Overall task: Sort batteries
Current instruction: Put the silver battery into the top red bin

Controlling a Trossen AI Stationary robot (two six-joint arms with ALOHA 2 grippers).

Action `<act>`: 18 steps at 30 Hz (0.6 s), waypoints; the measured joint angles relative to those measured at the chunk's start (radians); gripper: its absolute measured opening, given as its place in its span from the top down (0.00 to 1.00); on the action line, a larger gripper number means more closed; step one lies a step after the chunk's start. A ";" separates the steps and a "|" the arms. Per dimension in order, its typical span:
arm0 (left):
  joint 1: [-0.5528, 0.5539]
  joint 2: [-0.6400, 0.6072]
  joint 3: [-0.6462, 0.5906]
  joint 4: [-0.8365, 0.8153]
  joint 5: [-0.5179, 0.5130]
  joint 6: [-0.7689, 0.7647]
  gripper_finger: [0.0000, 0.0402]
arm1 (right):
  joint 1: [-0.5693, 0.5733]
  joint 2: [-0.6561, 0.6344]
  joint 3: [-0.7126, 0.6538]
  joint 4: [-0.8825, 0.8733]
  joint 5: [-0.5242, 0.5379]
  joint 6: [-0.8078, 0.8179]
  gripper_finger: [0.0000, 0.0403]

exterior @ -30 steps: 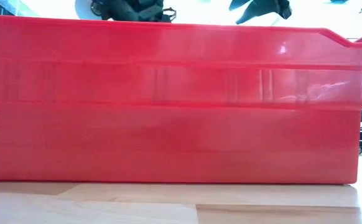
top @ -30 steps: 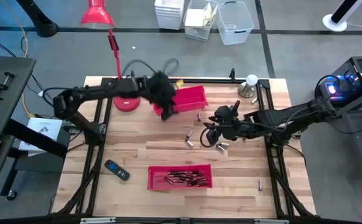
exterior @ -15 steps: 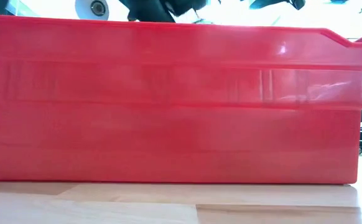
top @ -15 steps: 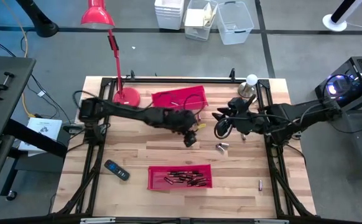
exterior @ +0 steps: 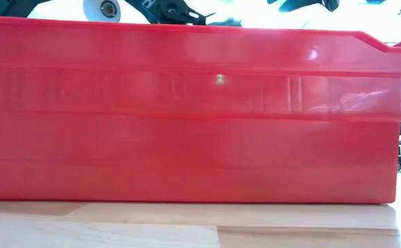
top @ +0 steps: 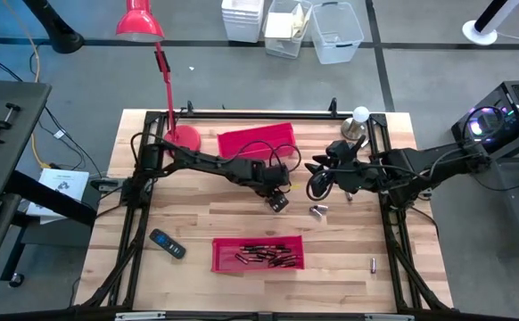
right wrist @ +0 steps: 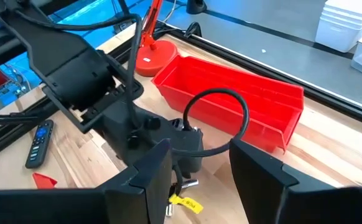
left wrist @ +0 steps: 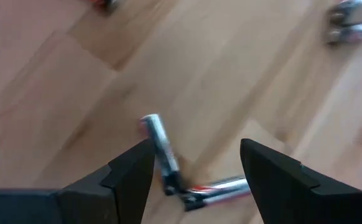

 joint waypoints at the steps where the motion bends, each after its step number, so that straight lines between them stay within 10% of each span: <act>1: 0.004 0.003 0.000 -0.002 -0.011 -0.003 0.43 | 0.000 0.000 0.000 -0.001 0.000 0.000 0.61; 18: 0.004 0.070 0.000 -0.033 -0.047 0.046 0.60 | 0.000 0.001 0.000 -0.035 0.028 0.000 0.61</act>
